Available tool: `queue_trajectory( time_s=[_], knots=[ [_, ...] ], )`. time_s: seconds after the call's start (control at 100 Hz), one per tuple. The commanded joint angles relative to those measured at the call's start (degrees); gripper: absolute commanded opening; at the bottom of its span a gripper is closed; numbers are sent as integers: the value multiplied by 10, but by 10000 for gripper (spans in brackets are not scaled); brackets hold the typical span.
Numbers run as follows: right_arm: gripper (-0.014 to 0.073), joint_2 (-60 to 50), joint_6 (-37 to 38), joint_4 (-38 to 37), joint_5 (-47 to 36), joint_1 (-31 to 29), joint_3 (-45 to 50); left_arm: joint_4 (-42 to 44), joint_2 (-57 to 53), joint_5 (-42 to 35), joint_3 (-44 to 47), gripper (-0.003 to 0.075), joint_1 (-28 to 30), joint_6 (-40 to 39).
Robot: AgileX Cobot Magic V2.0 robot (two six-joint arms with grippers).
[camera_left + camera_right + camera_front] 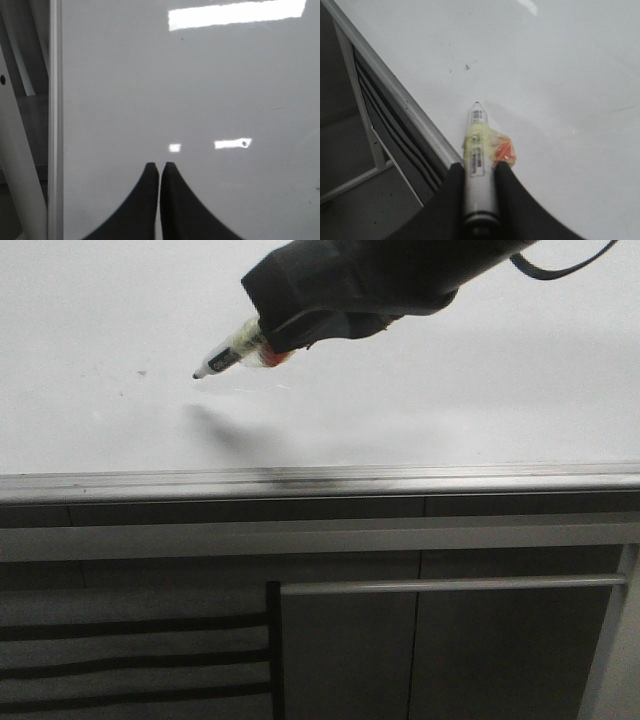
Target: Write number 0 on whiteboard
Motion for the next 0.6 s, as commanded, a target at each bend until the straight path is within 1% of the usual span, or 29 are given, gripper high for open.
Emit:
queue_trajectory(
  time_s=[0.0,0.12,0.45,0.59],
  knots=[
    [-69,-9,-4,1,-47,-6,-19,24,22,-16,-20,-20,0,-11],
    [-69,0,-4,1,-81,-13,-21,24,32,-17,-20,-20,0,-11],
    [-69,4,-4,0,-93,-66,-78,37,33,-17,-20,-20,0,-12],
    [-69,-8,-4,-10,-95,-79,-85,41,33,-17,-20,-20,0,-19]
  ],
)
